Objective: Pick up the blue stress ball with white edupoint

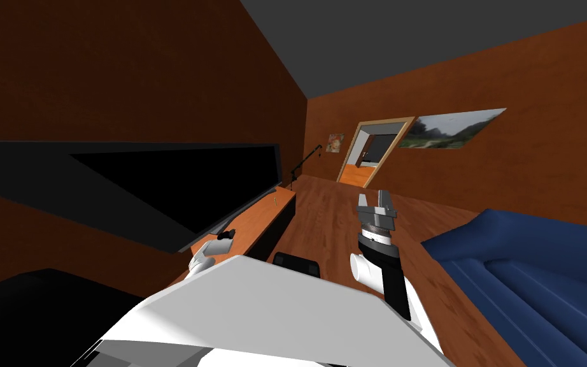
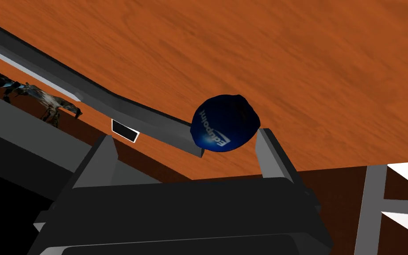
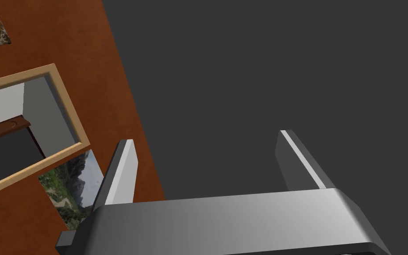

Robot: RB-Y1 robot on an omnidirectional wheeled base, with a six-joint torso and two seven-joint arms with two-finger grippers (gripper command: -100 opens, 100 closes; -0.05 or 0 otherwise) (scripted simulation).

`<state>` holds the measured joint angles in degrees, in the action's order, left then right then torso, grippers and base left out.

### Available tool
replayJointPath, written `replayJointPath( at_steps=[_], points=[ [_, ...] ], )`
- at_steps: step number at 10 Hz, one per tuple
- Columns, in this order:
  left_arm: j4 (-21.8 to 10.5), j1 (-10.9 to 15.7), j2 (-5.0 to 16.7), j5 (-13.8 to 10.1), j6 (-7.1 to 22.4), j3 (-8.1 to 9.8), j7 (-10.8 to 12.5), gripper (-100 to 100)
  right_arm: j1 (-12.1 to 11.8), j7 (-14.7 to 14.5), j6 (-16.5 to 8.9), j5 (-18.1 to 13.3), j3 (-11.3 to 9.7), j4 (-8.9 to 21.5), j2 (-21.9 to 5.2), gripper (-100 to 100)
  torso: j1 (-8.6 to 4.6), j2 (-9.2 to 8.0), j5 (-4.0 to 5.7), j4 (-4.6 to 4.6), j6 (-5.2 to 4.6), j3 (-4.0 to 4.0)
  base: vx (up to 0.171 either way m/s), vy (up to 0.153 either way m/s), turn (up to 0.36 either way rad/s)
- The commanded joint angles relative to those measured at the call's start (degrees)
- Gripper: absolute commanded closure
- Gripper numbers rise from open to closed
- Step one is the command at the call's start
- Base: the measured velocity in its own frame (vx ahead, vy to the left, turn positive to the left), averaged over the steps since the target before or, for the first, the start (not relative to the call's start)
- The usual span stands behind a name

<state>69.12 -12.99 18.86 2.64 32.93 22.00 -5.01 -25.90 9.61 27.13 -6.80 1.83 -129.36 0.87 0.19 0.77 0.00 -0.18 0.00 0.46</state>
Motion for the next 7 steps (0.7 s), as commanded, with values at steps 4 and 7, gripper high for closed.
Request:
replayJointPath(
  at_steps=[4, 7],
  points=[
    [-4.36, 0.62, 0.11, -1.73, 3.88, 1.54, -1.74, -100, 0.01, 0.0, 0.0, 0.0, 0.0, 0.0, 0.0, 0, 0.11, -0.32, -0.01, 0.06, -0.01, -0.17, 0.134, 0.017, 0.06],
    [-7.56, 0.96, 0.37, -3.14, 6.95, 2.89, -3.16, -100, 0.01, 0.0, 0.0, 0.0, 0.0, 0.0, 0.0, 0, 0.13, -0.36, -0.02, 0.07, 0.0, -0.2, 0.11, 0.041, 0.078]
  ],
)
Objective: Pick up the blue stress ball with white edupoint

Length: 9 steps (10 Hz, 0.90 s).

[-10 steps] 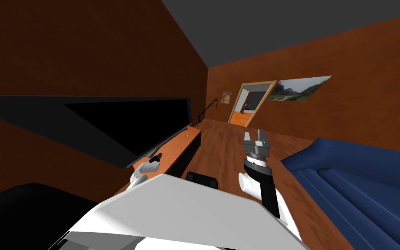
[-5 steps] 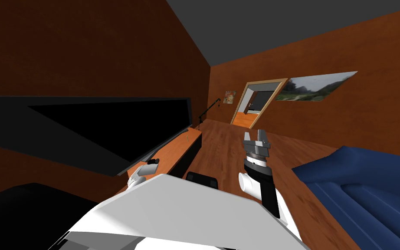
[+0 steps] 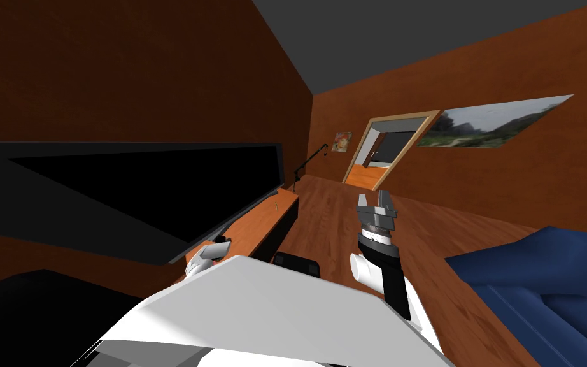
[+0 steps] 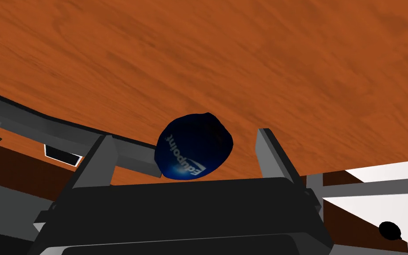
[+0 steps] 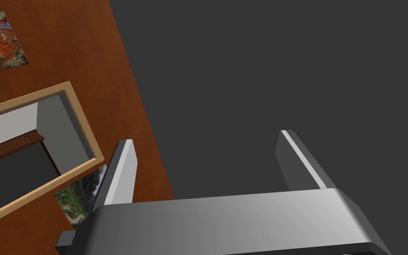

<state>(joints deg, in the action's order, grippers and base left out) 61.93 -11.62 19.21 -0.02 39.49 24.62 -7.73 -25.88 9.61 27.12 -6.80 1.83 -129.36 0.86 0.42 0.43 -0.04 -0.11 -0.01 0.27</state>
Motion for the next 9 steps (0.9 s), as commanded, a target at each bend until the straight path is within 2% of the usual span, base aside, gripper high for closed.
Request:
replayJointPath(
  at_steps=[1, 2, 3, 4, 9],
  points=[
    [-1.67, -0.44, 0.6, -0.97, 1.61, 1.08, -1.08, -100, 0.0, 0.0, 0.0, 0.0, 0.0, 0.0, 0.0, 0, 0.0, 0.0, 0.0, 0.0, 0.0, 0.0, 0.119, 0.112, 0.137],
    [-0.69, -0.57, 0.5, -1.0, 0.94, 0.64, -0.78, -100, 0.0, 0.0, 0.0, 0.0, 0.01, 0.0, -0.01, 0, 0.18, -0.01, -0.03, 0.0, 0.03, 0.0, 0.053, 0.056, 0.026],
    [-0.73, -0.67, 0.57, -1.12, 1.2, 0.74, -0.99, 0, 0.01, 0.0, 0.0, 0.0, 0.0, 0.0, 0.0, 0, 0.02, -0.19, -0.02, 0.03, -0.02, -0.1, 0.01, 0.009, -0.008],
    [-2.33, 0.1, 0.59, -0.45, 0.25, 0.58, -0.29, -100, 0.02, 0.0, 0.0, 0.0, -0.01, 0.0, 0.01, 0, -0.14, -0.34, 0.02, 0.07, -0.01, -0.19, -0.002, 0.019, -0.013],
    [-8.73, 3.1, 0.7, 2.17, -3.44, -0.01, 2.44, -100, 0.02, 0.0, 0.0, 0.0, -0.01, 0.0, 0.01, 0, -0.13, -0.51, 0.02, 0.11, -0.01, -0.29, -0.017, 0.026, -0.021]
  ],
)
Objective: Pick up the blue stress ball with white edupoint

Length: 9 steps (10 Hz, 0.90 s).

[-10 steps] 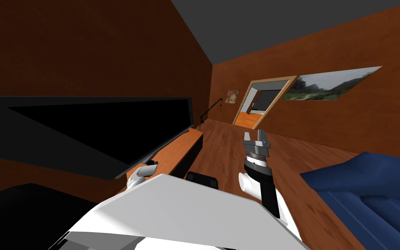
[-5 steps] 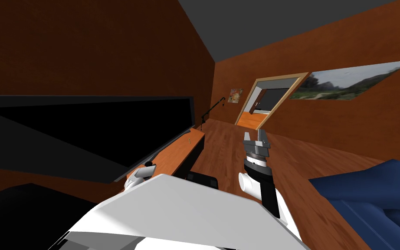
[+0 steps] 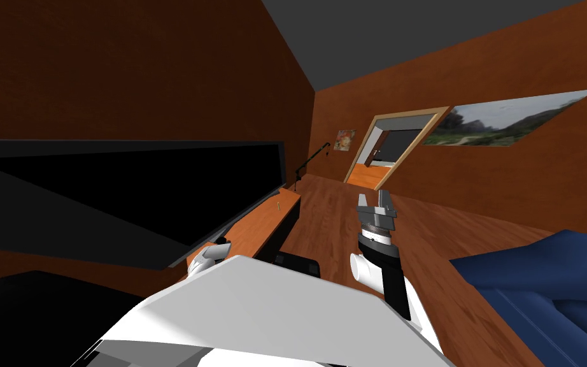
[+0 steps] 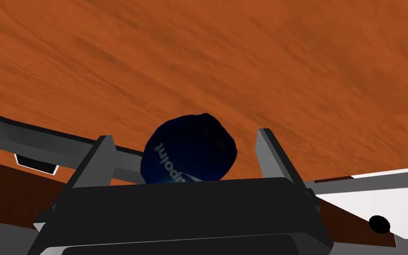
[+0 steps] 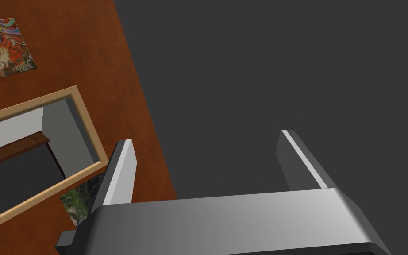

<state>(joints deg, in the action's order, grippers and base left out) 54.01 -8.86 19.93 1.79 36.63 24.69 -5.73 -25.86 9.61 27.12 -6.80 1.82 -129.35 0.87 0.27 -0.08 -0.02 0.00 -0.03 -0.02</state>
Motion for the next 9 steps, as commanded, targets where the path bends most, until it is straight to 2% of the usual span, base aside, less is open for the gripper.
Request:
replayJointPath(
  at_steps=[1, 2, 6, 7, 8, 9],
  points=[
    [0.0, 0.0, 0.0, 0.0, 0.0, 0.0, 0.0, -100, 0.0, 0.0, 0.0, 0.0, 0.0, 0.0, 0.0, 0, 0.0, 0.0, 0.0, 0.0, 0.0, 0.0, -0.005, 0.005, -0.017],
    [-0.16, 0.07, 0.01, 0.06, -0.17, -0.02, 0.13, 100, 0.0, 0.0, 0.0, 0.0, 0.0, 0.0, 0.0, 0, -0.05, 0.02, 0.01, 0.0, 0.01, 0.01, 0.0, 0.0, 0.0],
    [-0.16, 0.04, 0.0, 0.06, -0.13, -0.02, 0.1, 100, 0.0, 0.0, 0.0, 0.0, 0.0, 0.0, 0.0, 0, -0.07, 0.05, 0.02, 0.0, 0.0, 0.02, 0.0, 0.0, 0.0],
    [-0.17, 0.04, -0.01, 0.06, -0.13, -0.02, 0.11, 0, 0.0, 0.0, 0.0, 0.0, 0.0, 0.0, 0.0, 0, -0.07, 0.05, 0.03, 0.0, 0.0, 0.02, 0.0, 0.0, 0.0],
    [1.59, -0.78, -0.06, -0.62, 0.8, 0.14, -0.58, 100, 0.0, 0.0, 0.0, 0.0, 0.0, 0.0, 0.0, 0, -0.07, 0.06, 0.03, 0.0, 0.0, 0.02, 0.012, -0.011, 0.039],
    [2.39, -1.16, -0.07, -0.95, 1.26, 0.21, -0.92, 100, -0.01, 0.0, 0.0, 0.0, 0.0, 0.0, 0.0, 0, -0.12, 0.07, 0.05, 0.0, 0.02, 0.03, 0.016, -0.019, 0.04]
  ],
)
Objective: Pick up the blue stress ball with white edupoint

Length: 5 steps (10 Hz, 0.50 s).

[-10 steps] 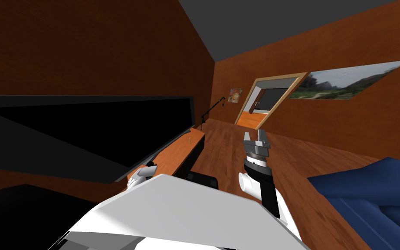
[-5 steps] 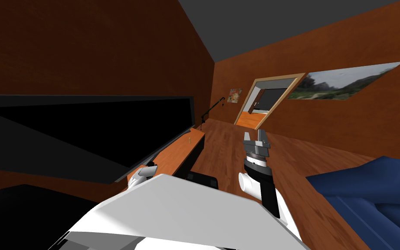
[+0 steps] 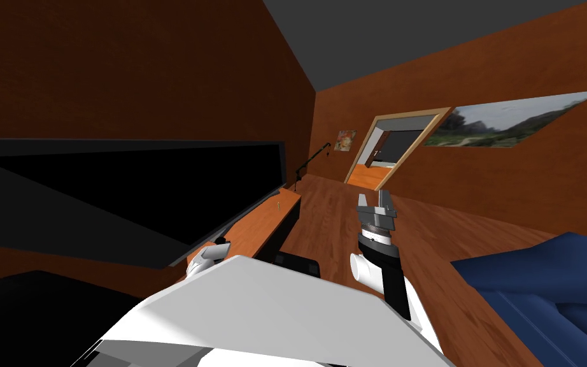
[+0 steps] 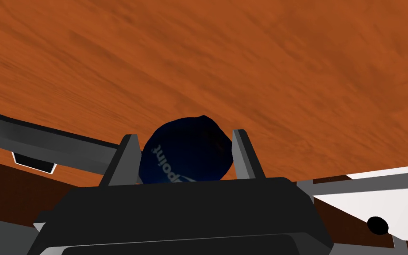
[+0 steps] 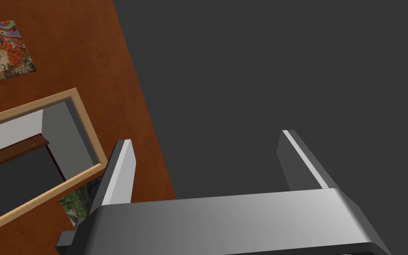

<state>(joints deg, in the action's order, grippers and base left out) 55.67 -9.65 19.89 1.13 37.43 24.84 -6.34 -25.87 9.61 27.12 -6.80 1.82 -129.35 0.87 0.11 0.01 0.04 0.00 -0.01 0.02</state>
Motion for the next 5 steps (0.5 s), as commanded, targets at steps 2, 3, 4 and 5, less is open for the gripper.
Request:
replayJointPath(
  at_steps=[2, 3, 4, 5],
  points=[
    [3.14, -1.49, -0.07, -1.28, 1.85, 0.28, -1.34, 100, 0.0, 0.0, 0.0, 0.0, 0.0, 0.0, 0.0, 0, -0.05, 0.0, 0.01, 0.0, -0.01, 0.0, 0.015, -0.029, 0.012],
    [3.94, -1.87, -0.08, -1.61, 2.31, 0.36, -1.68, 100, 0.0, 0.0, 0.0, 0.0, 0.0, 0.0, 0.0, 0, -0.06, 0.01, 0.02, -0.01, -0.02, 0.01, 0.014, -0.022, 0.011],
    [5.54, -2.62, -0.11, -2.26, 3.23, 0.5, -2.36, 100, 0.0, 0.0, 0.0, 0.0, 0.0, 0.0, 0.0, 0, -0.05, 0.01, 0.03, -0.01, -0.02, 0.01, 0.015, -0.023, 0.015],
    [4.76, -2.22, -0.06, -1.98, 2.77, 0.43, -1.94, 100, 0.0, 0.0, 0.0, 0.0, 0.0, 0.0, 0.0, 0, -0.06, 0.01, 0.04, 0.0, -0.03, 0.01, 0.007, -0.011, 0.006]
  ],
)
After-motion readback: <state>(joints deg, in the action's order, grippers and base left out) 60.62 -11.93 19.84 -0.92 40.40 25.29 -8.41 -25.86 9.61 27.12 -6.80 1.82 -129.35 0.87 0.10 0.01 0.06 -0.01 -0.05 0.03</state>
